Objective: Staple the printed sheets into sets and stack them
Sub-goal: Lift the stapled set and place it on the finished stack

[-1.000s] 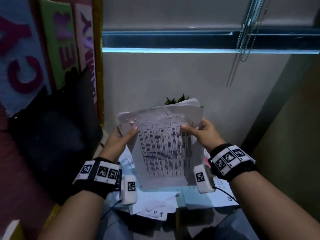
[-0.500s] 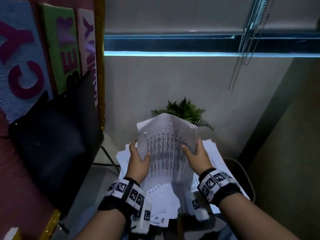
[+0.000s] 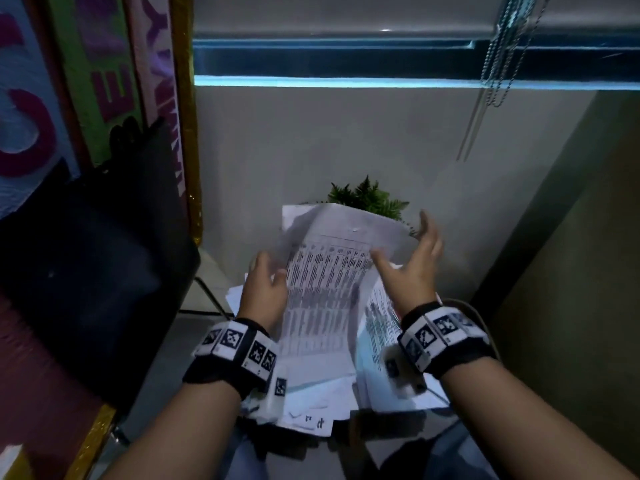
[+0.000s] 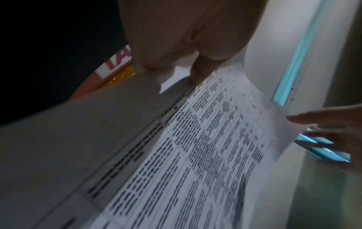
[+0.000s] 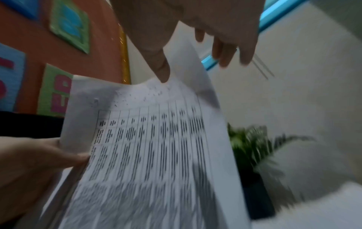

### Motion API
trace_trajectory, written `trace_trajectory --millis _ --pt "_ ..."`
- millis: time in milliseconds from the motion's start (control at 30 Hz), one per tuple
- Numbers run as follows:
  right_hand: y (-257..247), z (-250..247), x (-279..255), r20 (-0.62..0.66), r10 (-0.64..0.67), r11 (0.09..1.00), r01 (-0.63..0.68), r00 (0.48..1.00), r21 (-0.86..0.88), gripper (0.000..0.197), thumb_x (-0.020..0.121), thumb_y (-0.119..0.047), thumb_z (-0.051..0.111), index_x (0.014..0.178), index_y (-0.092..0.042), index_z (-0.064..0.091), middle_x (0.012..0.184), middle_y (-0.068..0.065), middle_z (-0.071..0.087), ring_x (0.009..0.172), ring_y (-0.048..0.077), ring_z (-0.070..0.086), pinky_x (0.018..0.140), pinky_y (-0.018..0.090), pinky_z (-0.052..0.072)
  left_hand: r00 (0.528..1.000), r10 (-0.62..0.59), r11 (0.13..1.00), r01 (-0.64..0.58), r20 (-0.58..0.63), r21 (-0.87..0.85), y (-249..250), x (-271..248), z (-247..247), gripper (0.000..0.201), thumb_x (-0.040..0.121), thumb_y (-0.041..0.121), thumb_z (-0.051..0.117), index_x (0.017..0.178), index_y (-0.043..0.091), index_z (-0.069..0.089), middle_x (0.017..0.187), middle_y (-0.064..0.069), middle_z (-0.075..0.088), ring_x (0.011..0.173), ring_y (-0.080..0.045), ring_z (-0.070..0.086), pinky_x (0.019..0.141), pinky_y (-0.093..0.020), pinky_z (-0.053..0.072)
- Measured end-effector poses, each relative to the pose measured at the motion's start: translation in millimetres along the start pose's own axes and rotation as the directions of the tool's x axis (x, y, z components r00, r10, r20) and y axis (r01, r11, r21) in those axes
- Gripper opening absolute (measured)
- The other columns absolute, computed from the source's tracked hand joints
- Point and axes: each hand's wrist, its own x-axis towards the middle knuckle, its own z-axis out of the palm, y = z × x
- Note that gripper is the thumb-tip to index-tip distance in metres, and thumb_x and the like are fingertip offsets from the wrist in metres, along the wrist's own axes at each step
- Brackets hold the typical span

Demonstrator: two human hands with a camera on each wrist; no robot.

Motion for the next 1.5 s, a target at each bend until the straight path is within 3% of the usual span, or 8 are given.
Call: trace_trajectory --millis 133,233,467,567,933,1067,1400,1500 --pt "-28 -6 21 0.272 -0.213 0.884 0.304 0.938 -0.356 0.080 0.082 -0.029 0.068 0.148 -0.026 0.022 0.153 0.003 0.027 0.143 0.022 0.017 0.115 0.042 -0.005 0.945 0.277 0.912 -0.316 0.175 0.260 23 9 -16 0.020 0.086 0.000 0.046 0.102 0.012 0.046 0.109 -0.011 0.049 0.103 -0.031 0.049 0.089 -0.041 0.040" --pt "-33 -2 23 0.394 -0.084 0.947 0.196 0.915 -0.255 0.027 0.091 -0.024 0.057 0.118 -0.020 0.057 0.115 0.004 0.063 0.113 0.024 0.054 0.107 0.042 0.035 0.924 0.303 0.886 -0.364 0.235 0.289 28 9 -15 0.031 0.090 0.010 0.050 0.121 0.014 0.043 0.118 -0.004 0.052 0.111 -0.025 0.049 0.098 -0.040 0.035" --pt "13 -14 15 0.307 0.170 0.965 -0.221 0.936 0.140 0.021 0.090 -0.010 0.059 0.093 -0.031 0.059 0.096 -0.004 0.065 0.095 0.017 0.061 0.090 0.036 0.048 0.926 -0.073 0.975 0.144 -0.370 0.168 -38 3 -37 0.095 0.070 0.029 0.080 0.146 0.014 0.025 0.154 -0.011 0.019 0.141 -0.030 0.019 0.116 -0.045 0.009" --pt "25 -15 11 0.307 0.207 0.939 -0.276 0.929 0.203 0.025 0.089 -0.004 0.060 0.087 -0.029 0.062 0.088 -0.007 0.068 0.083 0.012 0.064 0.089 0.038 0.051 0.928 -0.333 0.904 0.266 -0.164 -0.334 -62 5 -42 0.111 0.073 0.016 0.079 0.151 0.023 0.000 0.158 -0.008 0.014 0.142 -0.025 0.022 0.113 -0.047 0.026" --pt "97 12 -42 0.255 0.554 0.814 -0.580 0.792 0.033 0.029 0.090 -0.025 0.062 0.117 -0.019 0.058 0.118 0.007 0.061 0.106 0.023 0.057 0.090 0.035 0.046 0.919 -0.394 0.898 0.385 0.001 -0.213 -111 -16 16 0.030 0.096 0.010 0.046 0.125 0.008 0.040 0.123 -0.016 0.056 0.113 -0.034 0.055 0.096 -0.042 0.044" --pt "86 12 -38 0.230 0.536 0.821 -0.565 0.813 0.085 0.020 0.095 -0.019 0.053 0.111 -0.015 0.042 0.099 -0.004 0.051 0.095 0.015 0.049 0.066 0.019 0.040 0.911 -0.412 0.883 0.392 -0.026 -0.259 -104 -15 25 0.036 0.099 0.012 0.039 0.135 0.011 0.032 0.114 -0.008 0.054 0.104 -0.027 0.054 0.090 -0.032 0.041" --pt "93 5 -25 0.202 0.549 0.824 -0.565 0.811 0.033 0.014 0.094 -0.024 0.052 0.105 -0.019 0.058 0.095 -0.003 0.066 0.088 0.017 0.061 0.079 0.028 0.044 0.895 -0.445 0.866 0.439 0.030 -0.239 -124 8 10 0.022 0.090 0.025 0.041 0.110 0.036 0.040 0.108 -0.013 0.062 0.094 -0.035 0.061 0.089 -0.058 0.049" --pt "99 10 -24 0.259 0.569 0.815 -0.576 0.780 -0.058 0.020 0.087 -0.038 0.054 0.100 -0.024 0.060 0.098 -0.003 0.069 0.093 0.021 0.064 0.091 0.041 0.050 0.878 -0.477 0.876 0.478 0.035 -0.060 -111 11 1 0.038 0.087 0.017 0.046 0.124 0.024 0.041 0.121 -0.014 0.057 0.106 -0.036 0.056 0.094 -0.041 0.043"
